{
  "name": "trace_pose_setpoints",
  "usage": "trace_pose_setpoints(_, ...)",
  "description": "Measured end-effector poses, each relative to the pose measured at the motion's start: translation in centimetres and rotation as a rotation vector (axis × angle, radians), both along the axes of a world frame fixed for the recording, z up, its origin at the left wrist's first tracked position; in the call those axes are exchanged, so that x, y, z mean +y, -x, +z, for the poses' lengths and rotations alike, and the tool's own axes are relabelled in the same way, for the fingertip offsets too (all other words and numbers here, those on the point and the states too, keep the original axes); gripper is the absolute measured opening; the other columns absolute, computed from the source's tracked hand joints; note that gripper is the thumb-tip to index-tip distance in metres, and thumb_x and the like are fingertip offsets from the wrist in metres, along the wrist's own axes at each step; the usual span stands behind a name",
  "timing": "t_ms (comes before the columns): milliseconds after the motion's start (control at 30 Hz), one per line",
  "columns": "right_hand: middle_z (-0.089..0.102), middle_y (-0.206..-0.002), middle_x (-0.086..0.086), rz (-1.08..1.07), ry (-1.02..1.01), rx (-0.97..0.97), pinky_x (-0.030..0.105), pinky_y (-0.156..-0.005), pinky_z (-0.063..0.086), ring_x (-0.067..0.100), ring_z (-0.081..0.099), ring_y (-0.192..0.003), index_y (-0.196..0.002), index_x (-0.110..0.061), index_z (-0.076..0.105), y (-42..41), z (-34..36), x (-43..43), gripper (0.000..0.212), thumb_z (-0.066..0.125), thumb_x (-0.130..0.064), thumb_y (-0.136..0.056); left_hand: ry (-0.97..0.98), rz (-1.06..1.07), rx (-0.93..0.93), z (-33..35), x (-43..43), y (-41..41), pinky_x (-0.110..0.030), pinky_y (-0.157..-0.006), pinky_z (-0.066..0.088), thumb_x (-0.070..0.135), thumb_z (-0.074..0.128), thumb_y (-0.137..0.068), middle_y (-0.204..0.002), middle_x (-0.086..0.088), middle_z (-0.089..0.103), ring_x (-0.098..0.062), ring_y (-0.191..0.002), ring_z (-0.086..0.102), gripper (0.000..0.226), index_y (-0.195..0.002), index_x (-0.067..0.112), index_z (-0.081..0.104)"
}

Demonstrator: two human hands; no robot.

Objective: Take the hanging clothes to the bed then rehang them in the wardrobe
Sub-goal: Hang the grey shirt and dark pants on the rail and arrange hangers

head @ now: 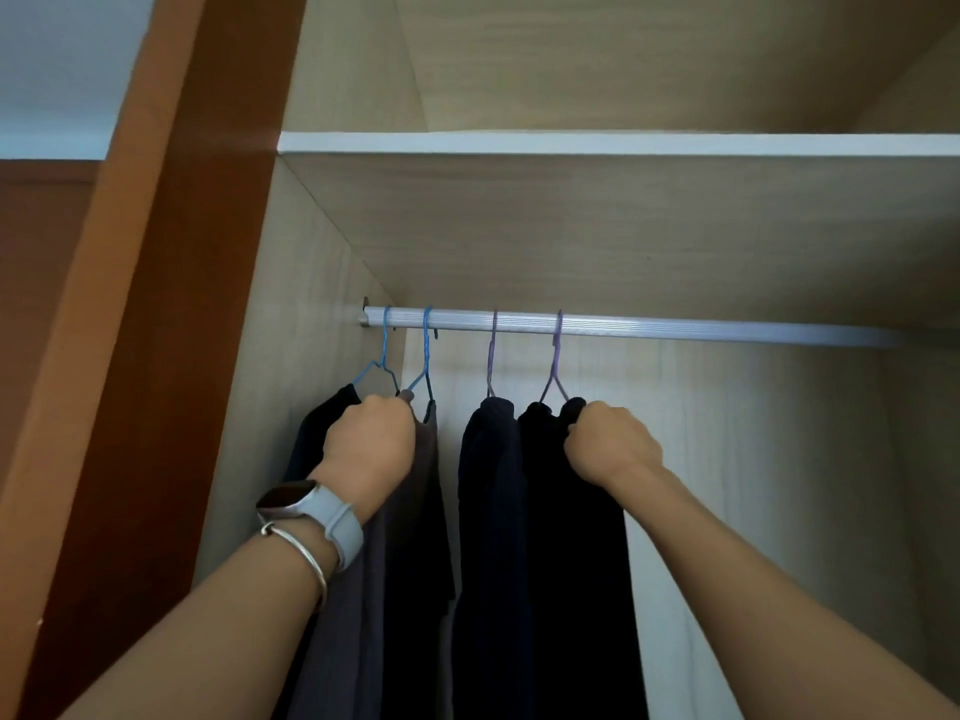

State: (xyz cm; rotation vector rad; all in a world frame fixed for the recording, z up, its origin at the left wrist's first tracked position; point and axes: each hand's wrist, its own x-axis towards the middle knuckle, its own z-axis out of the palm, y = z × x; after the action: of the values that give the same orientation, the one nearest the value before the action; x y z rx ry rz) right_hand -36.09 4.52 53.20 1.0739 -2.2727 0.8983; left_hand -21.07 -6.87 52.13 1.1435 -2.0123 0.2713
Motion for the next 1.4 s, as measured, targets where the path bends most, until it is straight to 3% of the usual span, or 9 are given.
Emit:
trace_pose_setpoints(133, 0.060, -0.118, 0.012, -0.002, -0.044, 0.046, 0.028, -0.070, 0.037, 0.030, 0.058, -0.099, -0.113, -0.008, 0.057, -1.1, 0.1, -1.6, 0.027, 0.043, -0.009, -0.089, 0.099, -0.093, 0.062, -0.3, 1.2, 1.0, -0.042, -0.080, 0.047, 0.018, 0.036, -0.096, -0.120, -0.015, 0.054, -0.036, -0.106, 0.057, 0.029, -0.118, 0.003, 0.048)
trace_pose_setpoints(367, 0.061, -0.114, 0.009, -0.028, -0.103, 0.134, 0.029, -0.068, 0.038, 0.026, 0.060, -0.103, -0.115, -0.012, 0.054, -1.6, 0.0, -2.5, 0.027, 0.042, -0.015, -0.091, -0.052, -0.233, 0.087, 0.6, 4.3, 3.4, -0.039, -0.087, 0.042, 0.059, 0.027, -0.090, -0.119, -0.019, 0.056, -0.035, -0.115, 0.049, 0.064, -0.111, 0.004, 0.052)
trace_pose_setpoints(567, 0.062, -0.103, 0.007, -0.008, -0.100, 0.087, 0.028, -0.068, 0.038, 0.026, 0.059, -0.090, -0.105, -0.011, 0.055, -0.8, -0.5, -1.8, 0.020, 0.041, -0.017, -0.092, -0.083, -0.214, 0.052, -0.3, 3.8, 3.7, -0.043, -0.094, 0.042, 0.058, 0.026, -0.091, -0.134, -0.018, 0.049, -0.035, -0.137, 0.029, 0.061, -0.114, 0.009, 0.055)
trace_pose_setpoints(667, 0.053, -0.085, 0.005, 0.083, -0.096, -0.044, 0.029, -0.070, 0.037, 0.025, 0.051, -0.080, -0.082, -0.012, 0.046, -0.5, -0.6, -1.2, 0.015, 0.037, -0.021, -0.091, -0.061, -0.202, 0.059, -0.8, 3.9, 3.3, -0.040, -0.087, 0.044, 0.056, 0.028, -0.092, -0.129, -0.017, 0.053, -0.034, -0.126, 0.044, 0.057, -0.112, 0.011, 0.058)
trace_pose_setpoints(767, 0.057, -0.100, 0.008, 0.230, -0.012, -0.150, 0.032, -0.077, 0.045, 0.026, 0.055, -0.088, -0.096, -0.009, 0.049, 0.8, -1.5, -0.6, 0.021, 0.041, -0.028, -0.089, 0.048, -0.268, 0.116, -2.1, 2.9, 2.6, -0.038, -0.084, 0.046, 0.049, 0.038, -0.091, -0.115, -0.013, 0.060, -0.031, -0.120, 0.049, 0.046, -0.099, 0.011, 0.062)
trace_pose_setpoints(900, 0.053, -0.084, -0.008, 0.467, 0.339, -0.287, 0.025, -0.070, 0.047, 0.009, 0.055, -0.073, -0.133, -0.016, 0.042, 1.3, -5.8, 1.0, 0.046, 0.051, -0.028, -0.089, 0.140, -0.493, 0.329, -6.4, 1.2, 1.6, -0.026, -0.113, 0.021, 0.020, 0.057, -0.087, -0.153, -0.009, 0.022, -0.024, -0.141, 0.022, 0.060, -0.140, 0.011, 0.031)
trace_pose_setpoints(1033, 0.053, -0.084, -0.022, 0.586, 0.501, -0.467, 0.003, -0.053, 0.044, -0.007, 0.055, -0.069, -0.124, -0.021, 0.048, 0.5, -14.8, 3.0, 0.037, 0.056, -0.030, -0.089, -0.164, -0.632, 0.573, -14.2, 2.4, -0.1, -0.010, -0.095, 0.032, 0.010, 0.057, -0.088, -0.136, 0.009, 0.036, -0.005, -0.118, 0.044, 0.078, -0.147, 0.020, 0.007)
trace_pose_setpoints(1167, 0.063, -0.086, -0.021, 0.657, 0.484, -0.707, 0.001, -0.057, 0.047, -0.012, 0.063, -0.074, -0.093, -0.038, 0.056, -0.1, -25.3, 4.5, 0.008, 0.057, -0.032, -0.088, -0.468, -0.594, 0.573, -25.2, 3.1, -0.7, 0.007, -0.062, 0.039, 0.018, 0.056, -0.089, -0.107, 0.010, 0.055, -0.002, -0.091, 0.058, 0.052, -0.137, 0.016, 0.036)
trace_pose_setpoints(1400, 0.067, -0.098, -0.008, 0.508, 0.119, -0.994, 0.007, -0.065, 0.050, 0.006, 0.065, -0.094, -0.114, -0.017, 0.059, -0.5, -39.8, 6.6, 0.027, 0.062, -0.017, -0.087, -1.015, -0.544, 0.202, -41.9, 7.2, -1.3, -0.018, -0.091, 0.036, 0.037, 0.064, -0.080, -0.119, 0.014, 0.047, -0.010, -0.120, 0.047, 0.054, -0.127, 0.028, 0.038)
